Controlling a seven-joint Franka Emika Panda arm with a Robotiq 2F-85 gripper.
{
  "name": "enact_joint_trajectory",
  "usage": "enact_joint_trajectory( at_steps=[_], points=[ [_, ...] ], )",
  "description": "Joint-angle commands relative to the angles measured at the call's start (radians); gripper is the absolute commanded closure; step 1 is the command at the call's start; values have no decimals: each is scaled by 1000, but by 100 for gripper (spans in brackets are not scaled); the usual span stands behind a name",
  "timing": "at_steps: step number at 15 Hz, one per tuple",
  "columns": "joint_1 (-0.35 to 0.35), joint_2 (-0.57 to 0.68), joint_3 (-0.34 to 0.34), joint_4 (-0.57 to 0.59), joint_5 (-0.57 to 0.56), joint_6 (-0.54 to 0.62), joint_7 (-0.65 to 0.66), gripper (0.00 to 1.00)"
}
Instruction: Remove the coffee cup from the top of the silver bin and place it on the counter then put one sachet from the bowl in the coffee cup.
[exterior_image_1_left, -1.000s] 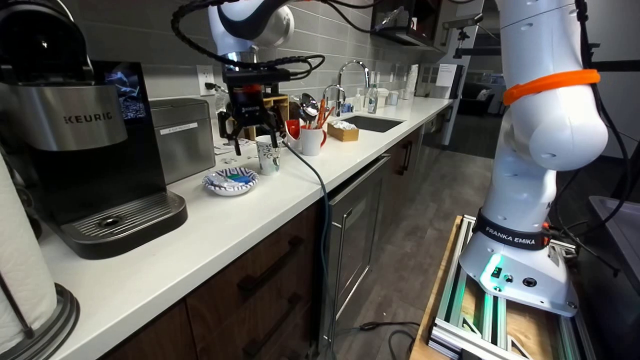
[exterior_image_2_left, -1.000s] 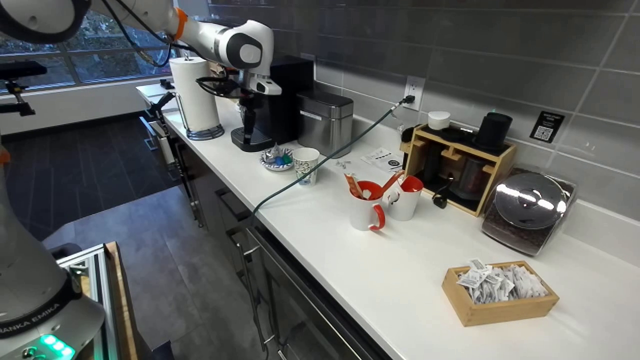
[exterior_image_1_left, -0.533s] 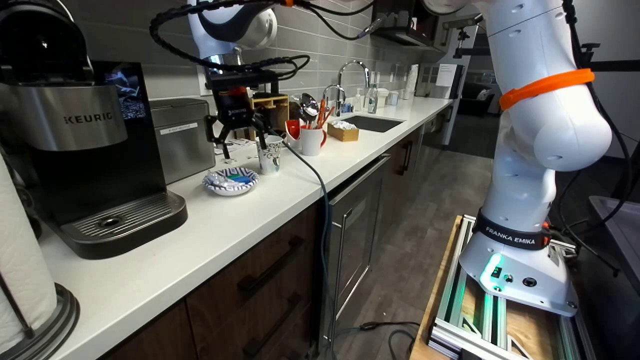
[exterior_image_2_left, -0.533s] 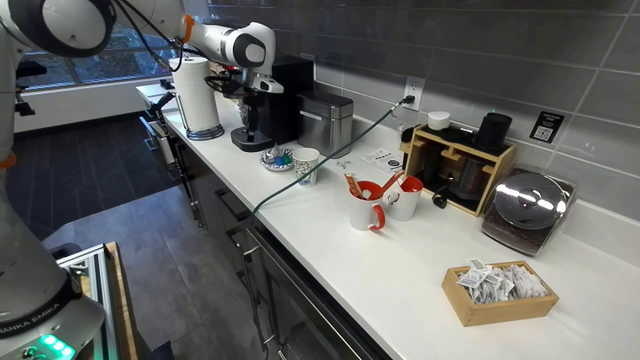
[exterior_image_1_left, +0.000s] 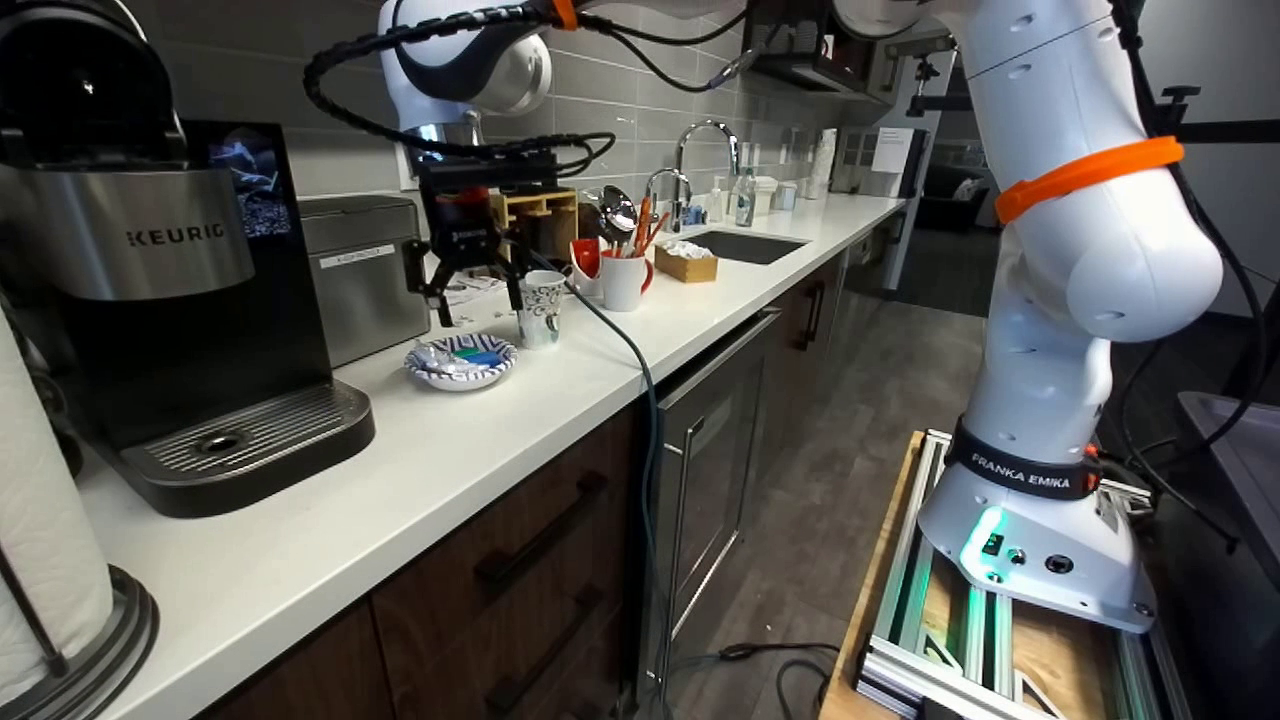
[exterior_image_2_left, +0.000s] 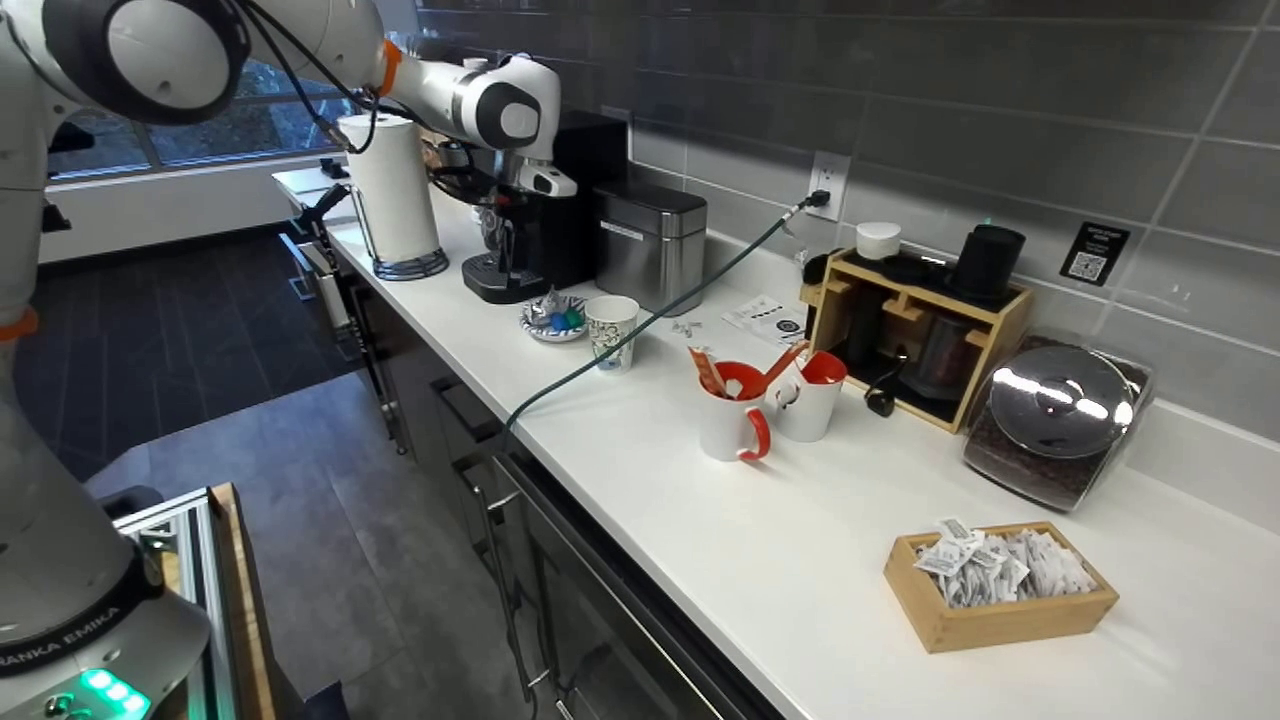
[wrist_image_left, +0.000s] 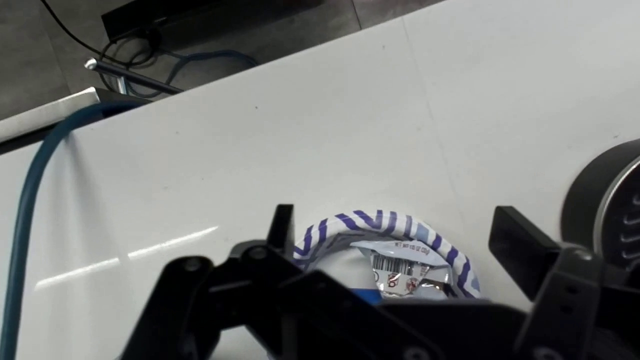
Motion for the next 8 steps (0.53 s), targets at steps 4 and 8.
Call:
enact_joint_trajectory(
  at_steps=[4,8],
  points=[
    [9,94,-35,45,27,68,-29,0],
    [33,132,-38,77,22,81,6,0]
  ],
)
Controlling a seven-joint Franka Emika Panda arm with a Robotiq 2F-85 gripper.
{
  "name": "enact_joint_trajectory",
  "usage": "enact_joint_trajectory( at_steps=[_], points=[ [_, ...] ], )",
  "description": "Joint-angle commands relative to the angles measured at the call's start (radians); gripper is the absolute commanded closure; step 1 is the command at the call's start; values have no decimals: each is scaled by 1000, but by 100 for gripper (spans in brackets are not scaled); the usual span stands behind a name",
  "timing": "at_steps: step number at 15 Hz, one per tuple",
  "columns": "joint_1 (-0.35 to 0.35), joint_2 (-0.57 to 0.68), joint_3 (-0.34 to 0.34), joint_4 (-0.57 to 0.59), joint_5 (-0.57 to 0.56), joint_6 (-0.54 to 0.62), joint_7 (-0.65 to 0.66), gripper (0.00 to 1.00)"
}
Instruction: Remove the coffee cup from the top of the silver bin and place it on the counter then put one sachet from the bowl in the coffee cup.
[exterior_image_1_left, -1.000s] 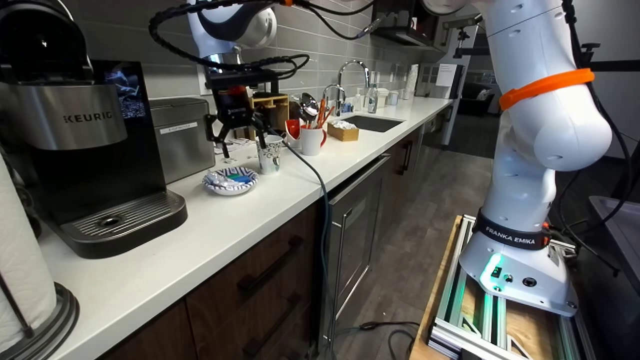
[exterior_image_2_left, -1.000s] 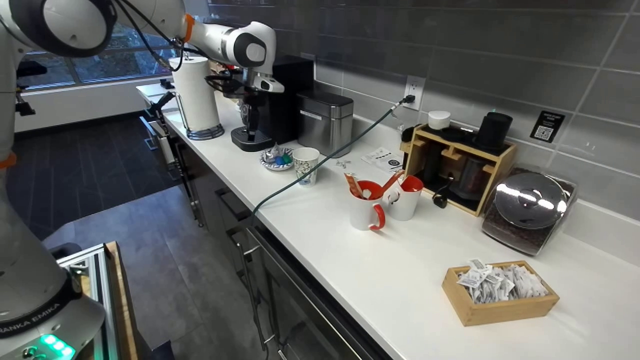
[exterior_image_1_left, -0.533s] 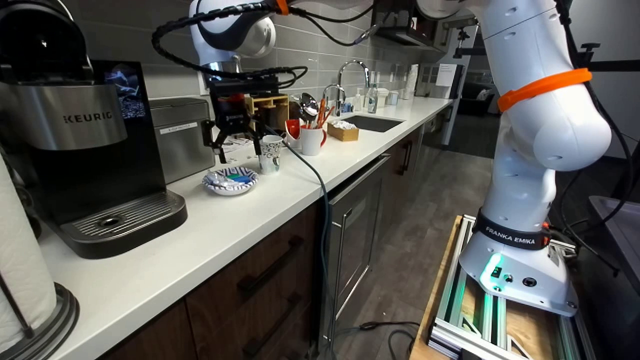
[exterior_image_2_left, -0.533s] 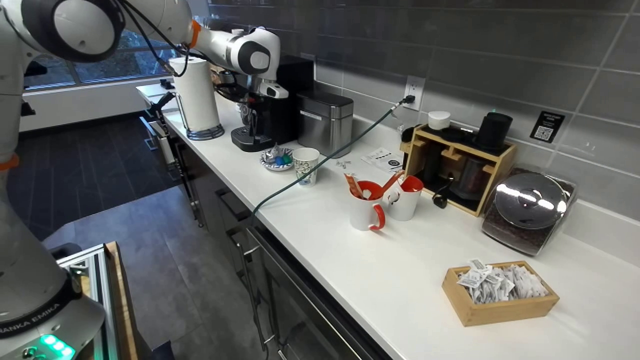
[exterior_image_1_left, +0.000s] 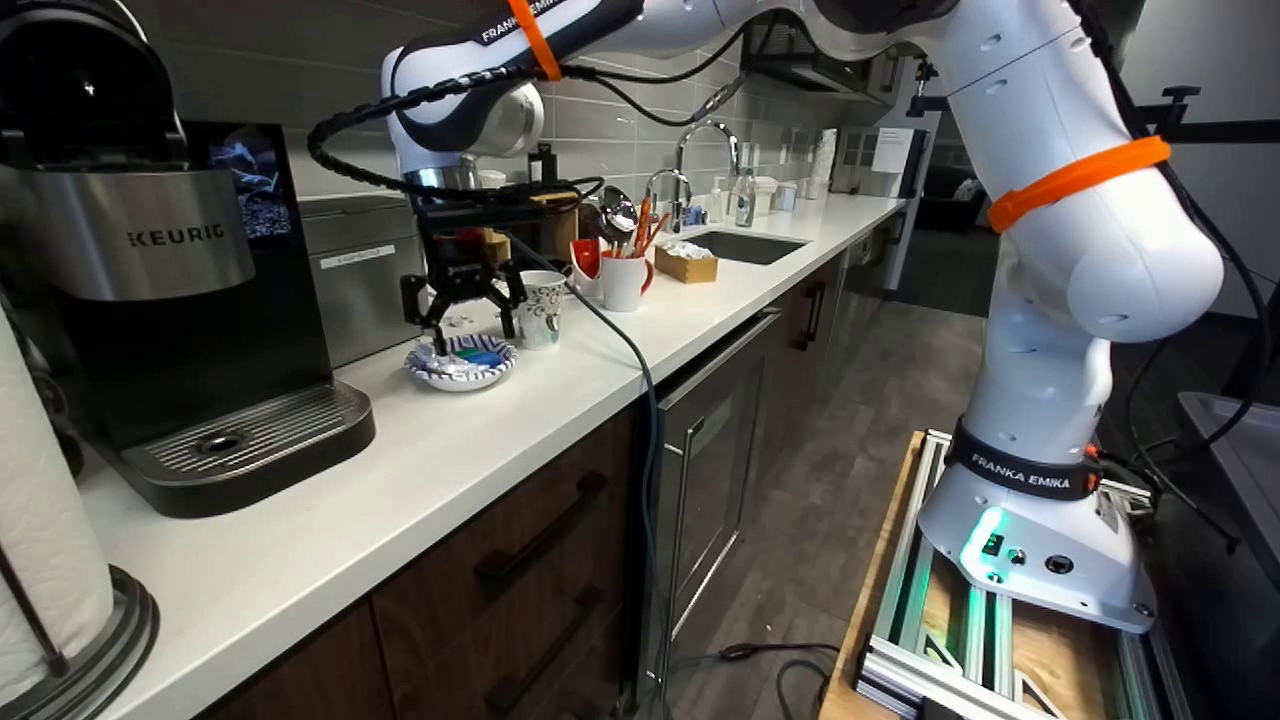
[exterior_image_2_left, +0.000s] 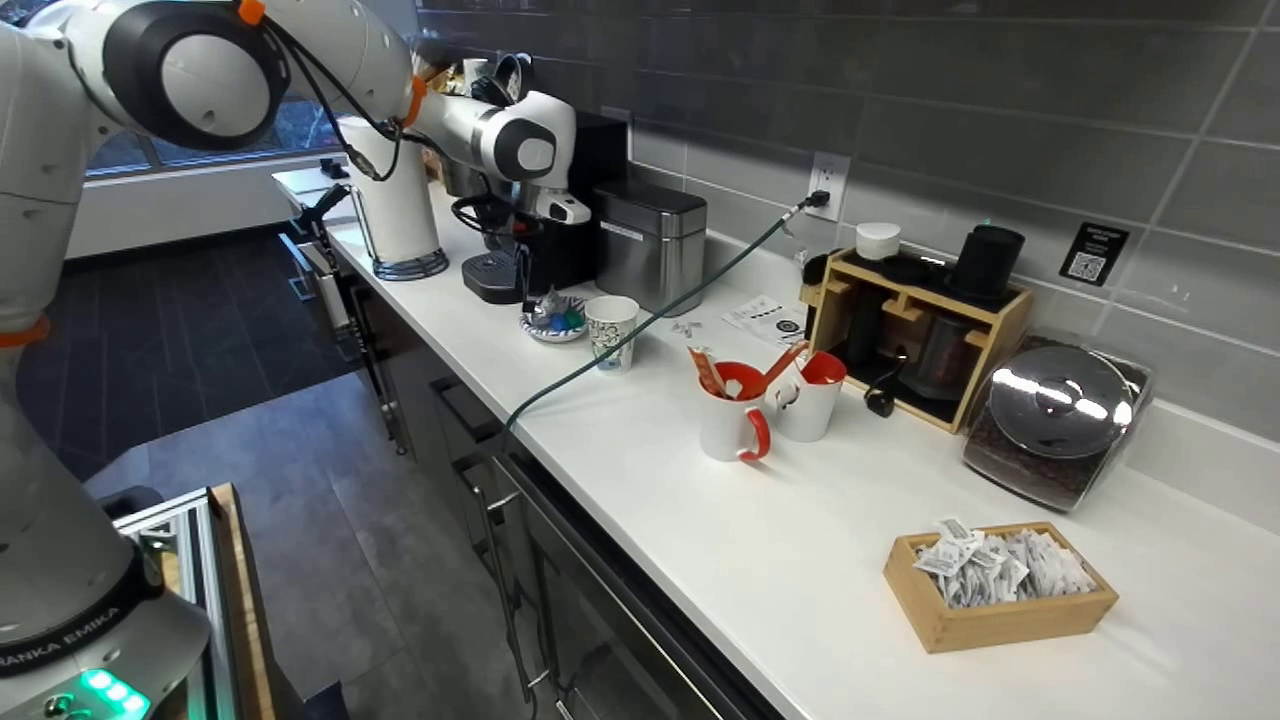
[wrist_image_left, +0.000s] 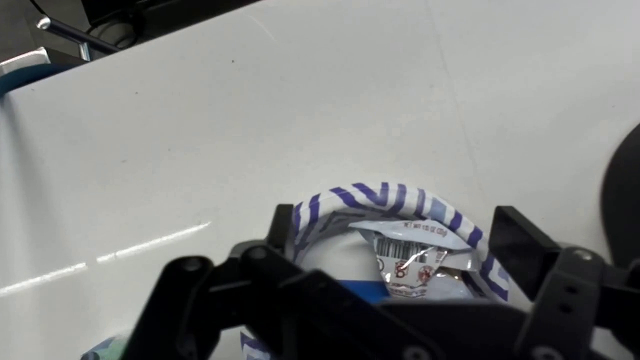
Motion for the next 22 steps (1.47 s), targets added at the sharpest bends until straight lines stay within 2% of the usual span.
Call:
enact_joint_trajectory(
  at_steps=[1,2,4,13,17,18,19,20,22],
  points=[
    [28,45,-12,48,21,13,30,3],
    [30,54,-12,59,25,11,36,26],
    [32,74,-13,77,30,8,46,30],
    [0,141,-25,157,91,-16,44,99],
    [-7,142,-20,169,108,-46,29,100],
    [-2,113,-16,141,92,-56,-4,74],
    [5,93,-16,122,76,-63,-27,73],
    [12,68,-17,99,53,-74,-67,68],
    [24,17,-22,54,7,-83,-155,53]
  ],
)
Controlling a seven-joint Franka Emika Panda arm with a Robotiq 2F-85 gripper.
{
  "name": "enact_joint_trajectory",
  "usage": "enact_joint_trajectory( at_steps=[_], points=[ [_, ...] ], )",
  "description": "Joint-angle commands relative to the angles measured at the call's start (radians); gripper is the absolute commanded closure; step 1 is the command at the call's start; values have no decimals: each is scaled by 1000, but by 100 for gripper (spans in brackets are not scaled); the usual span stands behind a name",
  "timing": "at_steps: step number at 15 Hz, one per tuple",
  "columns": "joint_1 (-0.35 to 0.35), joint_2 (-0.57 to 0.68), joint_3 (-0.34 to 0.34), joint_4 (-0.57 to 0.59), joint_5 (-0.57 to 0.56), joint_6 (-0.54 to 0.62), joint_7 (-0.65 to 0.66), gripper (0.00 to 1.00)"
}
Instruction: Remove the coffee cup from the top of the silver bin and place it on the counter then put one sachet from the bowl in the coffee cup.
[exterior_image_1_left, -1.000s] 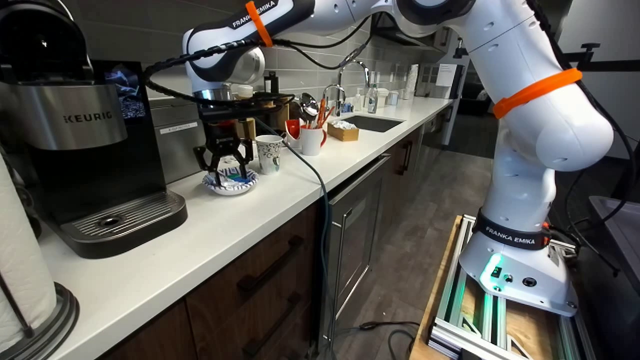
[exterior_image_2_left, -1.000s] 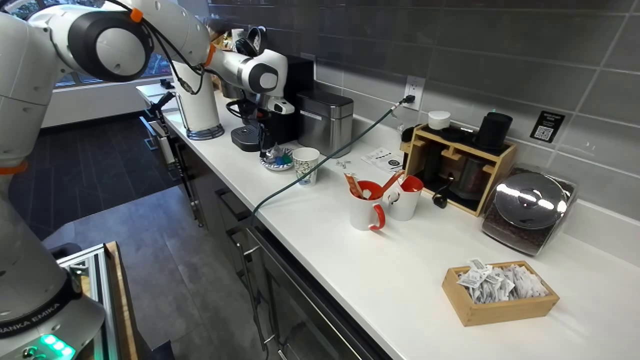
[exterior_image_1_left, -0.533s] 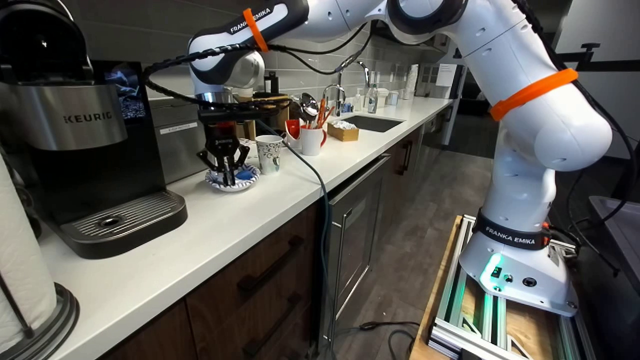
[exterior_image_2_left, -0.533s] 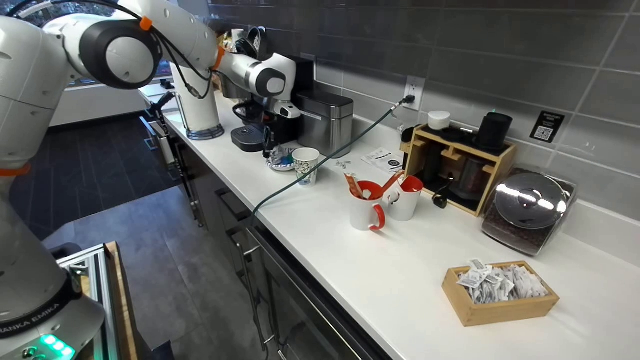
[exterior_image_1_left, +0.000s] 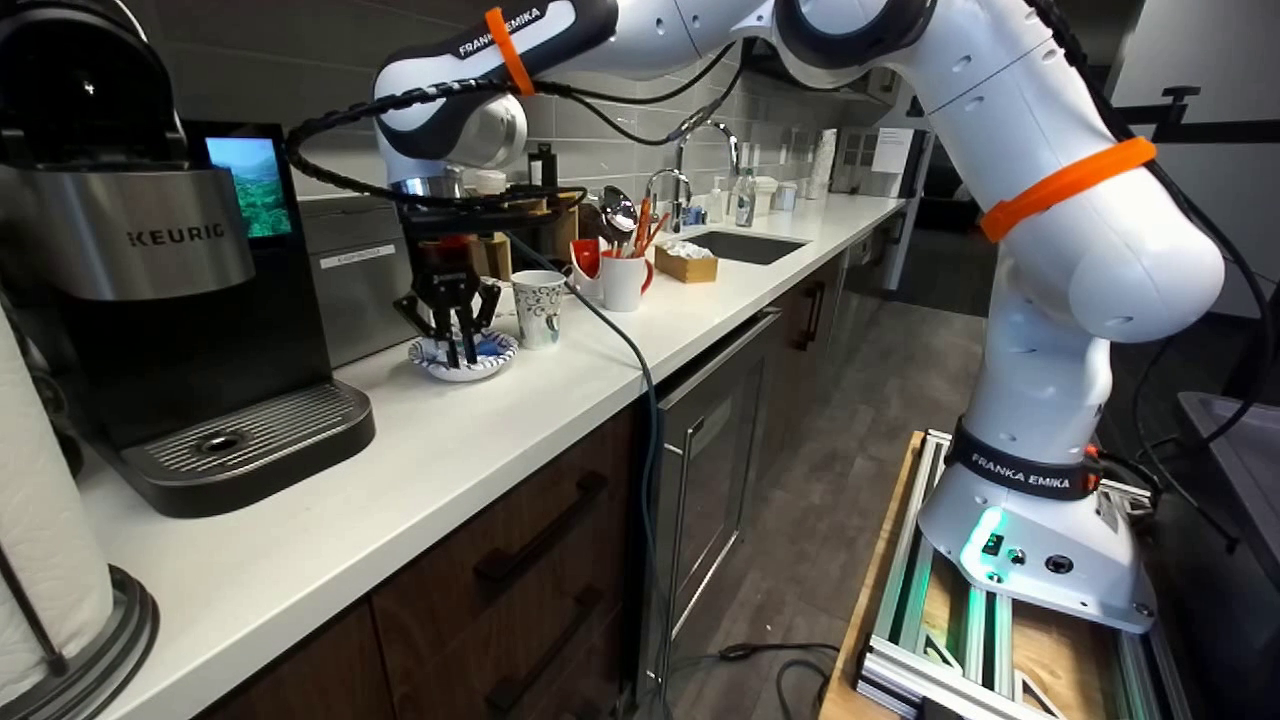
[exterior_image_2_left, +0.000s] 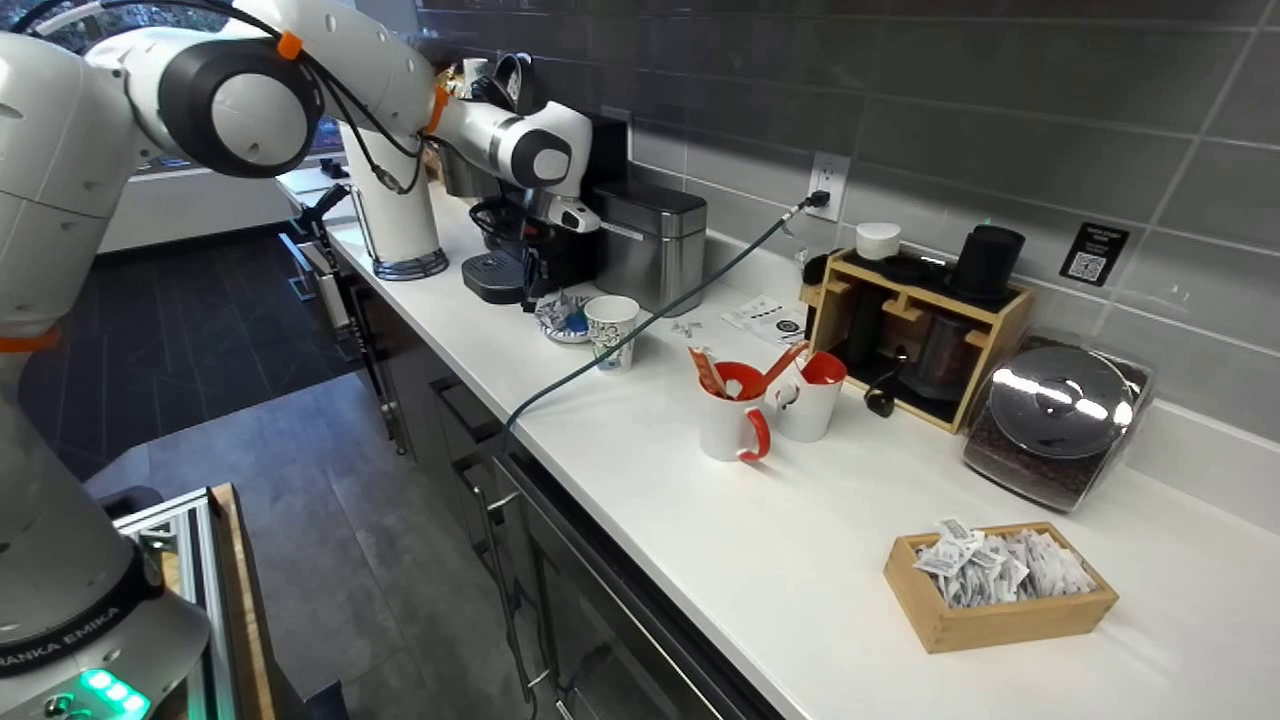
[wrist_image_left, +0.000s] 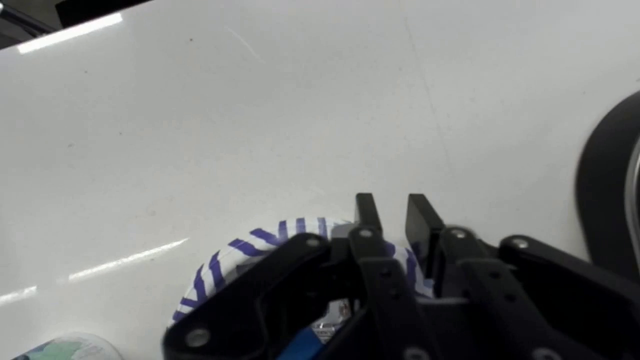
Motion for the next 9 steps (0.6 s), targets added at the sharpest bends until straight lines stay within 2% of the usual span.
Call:
enact_joint_trajectory(
  at_steps=[1,6,7,8,9],
  points=[
    [27,-97,-15,-89,-89,-24,-129,46],
    [21,-75,-9,-46,-203,-34,-279,8],
    [22,-80,-7,-48,-173,-17,-223,1],
    [21,-79,-8,-48,-175,-17,-229,18],
    [21,-79,-8,-47,-175,-17,-228,10]
  ],
)
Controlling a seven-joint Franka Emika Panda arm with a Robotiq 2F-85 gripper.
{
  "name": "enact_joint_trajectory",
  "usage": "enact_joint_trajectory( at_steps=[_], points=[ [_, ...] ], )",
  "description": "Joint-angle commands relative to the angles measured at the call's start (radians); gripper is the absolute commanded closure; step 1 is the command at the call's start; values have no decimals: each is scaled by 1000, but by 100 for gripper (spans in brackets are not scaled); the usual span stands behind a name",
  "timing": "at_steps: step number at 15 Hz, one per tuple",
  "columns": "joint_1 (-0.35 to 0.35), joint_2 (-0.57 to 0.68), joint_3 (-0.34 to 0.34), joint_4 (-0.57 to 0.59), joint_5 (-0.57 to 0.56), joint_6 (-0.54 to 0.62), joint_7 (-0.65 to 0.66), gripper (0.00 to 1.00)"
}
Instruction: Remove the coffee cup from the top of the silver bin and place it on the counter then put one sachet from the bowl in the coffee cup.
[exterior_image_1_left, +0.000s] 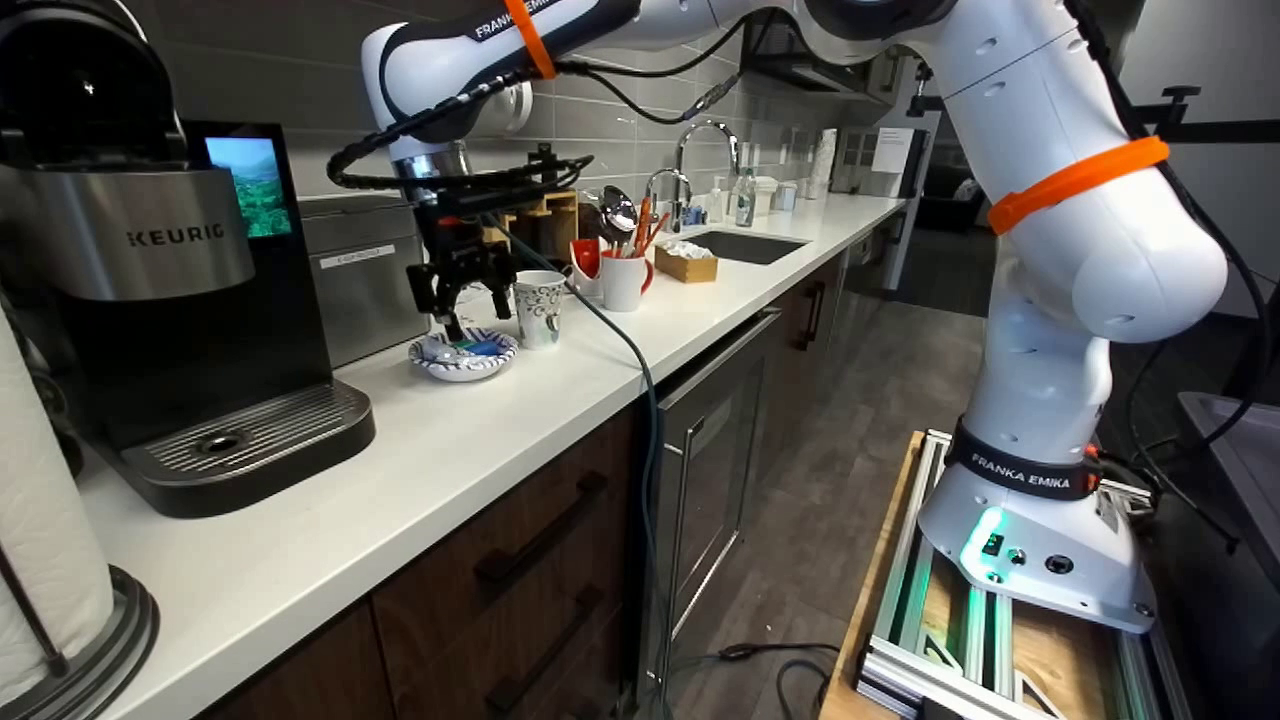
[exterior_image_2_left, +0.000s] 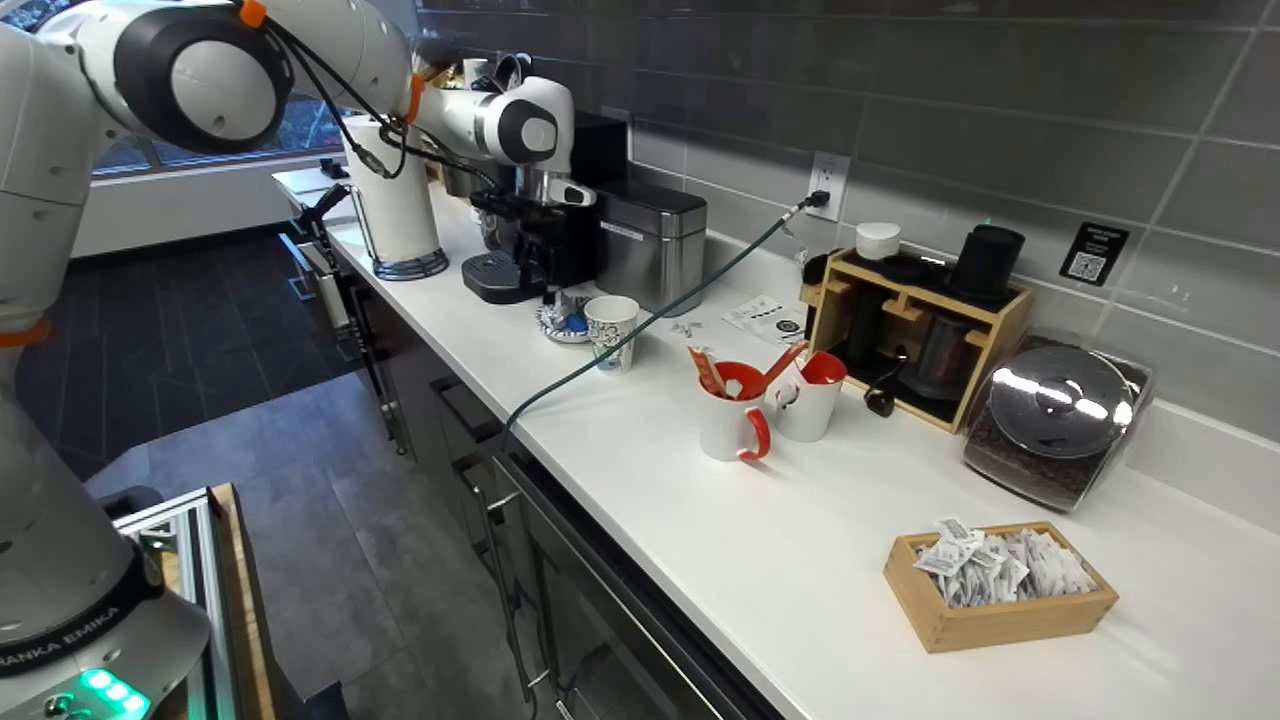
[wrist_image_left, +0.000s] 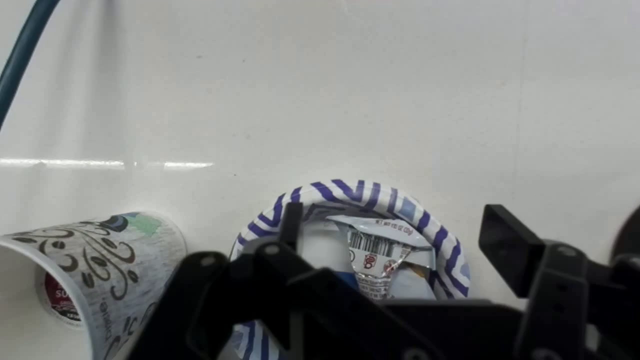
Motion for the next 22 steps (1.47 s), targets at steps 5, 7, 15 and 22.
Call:
enact_joint_trajectory(
  at_steps=[5,7,15,22],
  points=[
    [12,34,-19,27,-6,63,71,0],
    [12,57,-27,48,-1,79,108,0],
    [26,142,-47,125,2,63,183,46],
    [38,150,-43,152,23,45,216,98]
  ],
)
